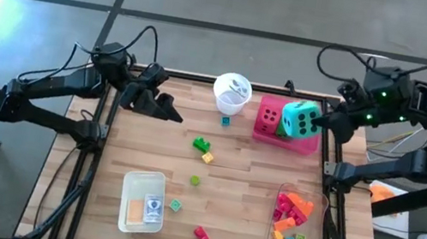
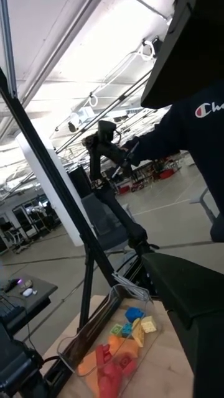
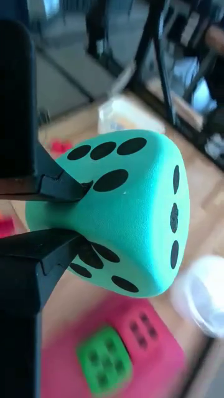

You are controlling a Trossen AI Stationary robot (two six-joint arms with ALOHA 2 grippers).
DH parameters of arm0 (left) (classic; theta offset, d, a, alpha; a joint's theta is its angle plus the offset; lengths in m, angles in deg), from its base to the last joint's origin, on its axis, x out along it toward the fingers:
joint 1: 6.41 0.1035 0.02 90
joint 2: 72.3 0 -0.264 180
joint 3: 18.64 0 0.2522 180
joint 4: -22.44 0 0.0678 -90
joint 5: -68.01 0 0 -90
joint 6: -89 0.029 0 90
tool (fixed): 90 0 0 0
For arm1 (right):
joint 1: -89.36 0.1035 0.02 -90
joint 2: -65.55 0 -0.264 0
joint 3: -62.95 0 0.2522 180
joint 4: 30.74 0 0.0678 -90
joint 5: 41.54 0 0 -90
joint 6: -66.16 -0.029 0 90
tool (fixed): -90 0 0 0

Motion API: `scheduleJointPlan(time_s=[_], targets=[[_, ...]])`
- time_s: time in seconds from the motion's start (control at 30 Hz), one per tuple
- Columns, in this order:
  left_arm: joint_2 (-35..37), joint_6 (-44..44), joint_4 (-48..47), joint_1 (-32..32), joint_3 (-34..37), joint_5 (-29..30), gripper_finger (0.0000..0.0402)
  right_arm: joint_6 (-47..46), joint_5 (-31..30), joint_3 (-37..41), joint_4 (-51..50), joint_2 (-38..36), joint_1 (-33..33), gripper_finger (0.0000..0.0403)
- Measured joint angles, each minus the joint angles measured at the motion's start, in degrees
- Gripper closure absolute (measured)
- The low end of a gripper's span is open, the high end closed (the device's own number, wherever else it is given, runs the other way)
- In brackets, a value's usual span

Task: Pick & Place Toys
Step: Put the blue dice into the red bin

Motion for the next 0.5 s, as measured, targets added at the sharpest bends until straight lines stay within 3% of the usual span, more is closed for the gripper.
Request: scheduleJointPlan(time_s=[0.1,0.3,0.5], targets=[[0.00,-0.01,0.00,0.04,0.00,0.22,0.0003,5.38,-3.97,1.19,0.01,-0.22,1.04,0.0360],[0.00,-0.44,-0.02,0.04,0.00,0.89,0.0003,20.60,-5.18,5.45,0.04,-0.15,2.15,0.0361],[-0.01,-0.44,-0.05,0.04,0.02,1.16,0.0003,25.43,-9.03,13.40,0.03,-0.95,0.41,0.0361]])
